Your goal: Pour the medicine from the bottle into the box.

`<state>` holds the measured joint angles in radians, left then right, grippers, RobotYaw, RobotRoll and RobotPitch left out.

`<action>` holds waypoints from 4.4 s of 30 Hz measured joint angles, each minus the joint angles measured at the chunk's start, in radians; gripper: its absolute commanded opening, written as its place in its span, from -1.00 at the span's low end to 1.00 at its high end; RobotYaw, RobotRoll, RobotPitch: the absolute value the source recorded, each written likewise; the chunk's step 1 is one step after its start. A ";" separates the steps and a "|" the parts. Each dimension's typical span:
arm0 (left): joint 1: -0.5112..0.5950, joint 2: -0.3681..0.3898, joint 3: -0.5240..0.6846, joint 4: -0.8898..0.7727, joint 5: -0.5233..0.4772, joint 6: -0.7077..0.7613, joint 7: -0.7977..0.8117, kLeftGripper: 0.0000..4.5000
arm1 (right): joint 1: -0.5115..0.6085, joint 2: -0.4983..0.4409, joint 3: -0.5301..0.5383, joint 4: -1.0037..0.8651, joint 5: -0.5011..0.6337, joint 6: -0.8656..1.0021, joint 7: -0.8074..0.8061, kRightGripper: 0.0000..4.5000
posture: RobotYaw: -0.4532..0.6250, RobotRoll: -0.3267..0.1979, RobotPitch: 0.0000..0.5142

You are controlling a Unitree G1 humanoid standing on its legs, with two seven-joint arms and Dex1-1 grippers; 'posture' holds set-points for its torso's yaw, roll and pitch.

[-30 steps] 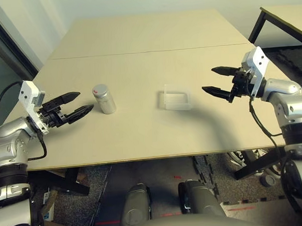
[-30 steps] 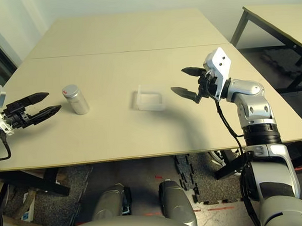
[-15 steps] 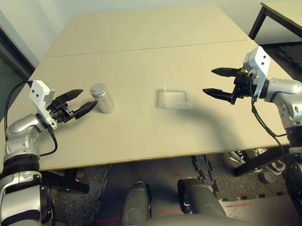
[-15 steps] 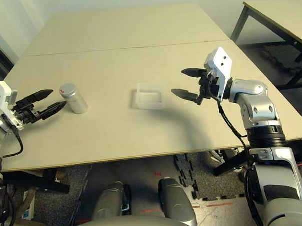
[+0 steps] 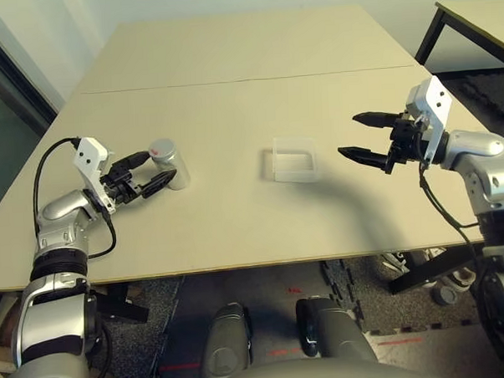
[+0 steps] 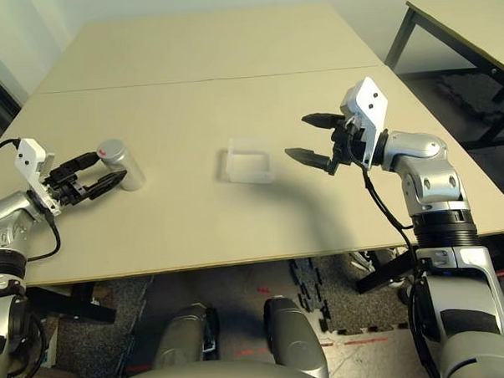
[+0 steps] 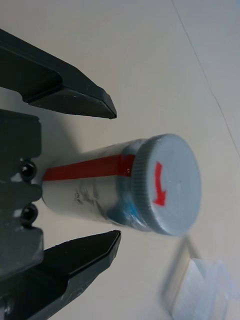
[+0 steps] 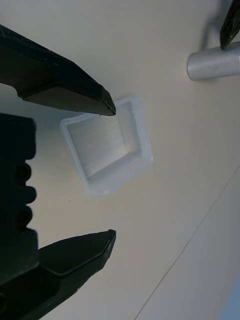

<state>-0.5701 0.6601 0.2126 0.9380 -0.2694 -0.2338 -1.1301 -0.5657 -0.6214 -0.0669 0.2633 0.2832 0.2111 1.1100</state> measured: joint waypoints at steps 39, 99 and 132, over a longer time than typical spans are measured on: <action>-0.157 -0.100 -0.041 0.179 0.059 -0.018 -0.086 0.27 | -0.019 -0.005 0.018 -0.038 0.023 0.064 0.010 1.00 | -0.31 0.25 -0.77; -0.122 -0.191 -0.270 -0.497 -0.086 0.485 -0.300 0.27 | -0.425 0.461 0.289 0.132 0.046 0.325 0.050 0.15 | -0.14 0.25 -0.75; -0.123 -0.165 -0.335 -0.652 -0.117 0.574 -0.449 0.27 | -0.423 0.409 0.295 0.106 0.114 0.317 0.324 0.60 | -0.10 0.25 -0.80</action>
<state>-0.6927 0.4950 -0.1225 0.2864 -0.3859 0.3404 -1.5786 -0.9884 -0.2121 0.2283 0.3693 0.3968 0.5277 1.4342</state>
